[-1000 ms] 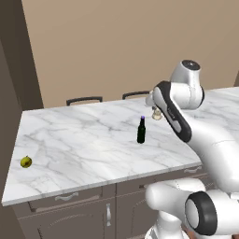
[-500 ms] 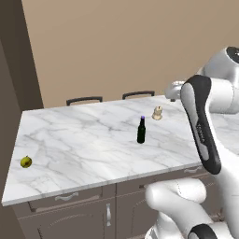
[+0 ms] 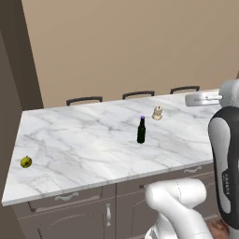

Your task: Open the cabinet directly in front. Then move the beer and the cup to the dining counter with the candle on it.

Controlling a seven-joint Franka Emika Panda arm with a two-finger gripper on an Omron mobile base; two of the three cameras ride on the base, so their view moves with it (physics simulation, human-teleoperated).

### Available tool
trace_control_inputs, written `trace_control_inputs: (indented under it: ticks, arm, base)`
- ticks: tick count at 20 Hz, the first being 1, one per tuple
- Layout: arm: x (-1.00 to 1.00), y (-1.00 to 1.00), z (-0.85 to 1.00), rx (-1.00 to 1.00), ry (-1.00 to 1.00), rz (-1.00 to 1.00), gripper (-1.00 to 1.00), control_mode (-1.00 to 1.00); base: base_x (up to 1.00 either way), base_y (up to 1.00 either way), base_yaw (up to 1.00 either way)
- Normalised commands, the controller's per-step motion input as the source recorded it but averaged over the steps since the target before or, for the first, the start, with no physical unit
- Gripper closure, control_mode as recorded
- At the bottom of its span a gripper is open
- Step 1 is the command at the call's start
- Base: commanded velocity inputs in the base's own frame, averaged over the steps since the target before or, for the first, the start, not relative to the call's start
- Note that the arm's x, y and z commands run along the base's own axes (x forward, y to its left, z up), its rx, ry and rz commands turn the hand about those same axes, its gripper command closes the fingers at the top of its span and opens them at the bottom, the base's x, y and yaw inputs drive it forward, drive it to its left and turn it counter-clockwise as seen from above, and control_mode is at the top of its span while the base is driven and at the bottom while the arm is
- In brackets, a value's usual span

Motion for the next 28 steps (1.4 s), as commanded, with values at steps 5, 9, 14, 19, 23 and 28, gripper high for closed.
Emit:
trace_control_inputs:
  ticks: [5, 9, 14, 19, 23, 28]
  arm:
    - [-0.21, 0.0, 0.0, 0.0, 0.0, -0.01, -1.0, 1.0]
    - [0.0, 0.0, 0.0, 0.0, 0.0, 0.0, -1.0, 1.0]
    - [0.0, 0.0, 0.0, 0.0, 0.0, 0.0, -1.0, 1.0]
    - [0.0, 0.0, 0.0, 0.0, 0.0, 0.0, -1.0, 1.0]
    - [0.0, 0.0, 0.0, 0.0, 0.0, 0.0, -1.0, 1.0]
    - [0.0, 0.0, 0.0, 0.0, 0.0, 0.0, -1.0, 1.0]
  base:
    - [-0.06, -0.04, -0.07]
    - [-0.03, -0.85, -0.39]
    - [0.19, -1.0, -0.25]
    - [0.5, -1.0, -0.06]
    - [0.58, -1.0, 0.0]
    - [0.62, -1.0, 0.0]
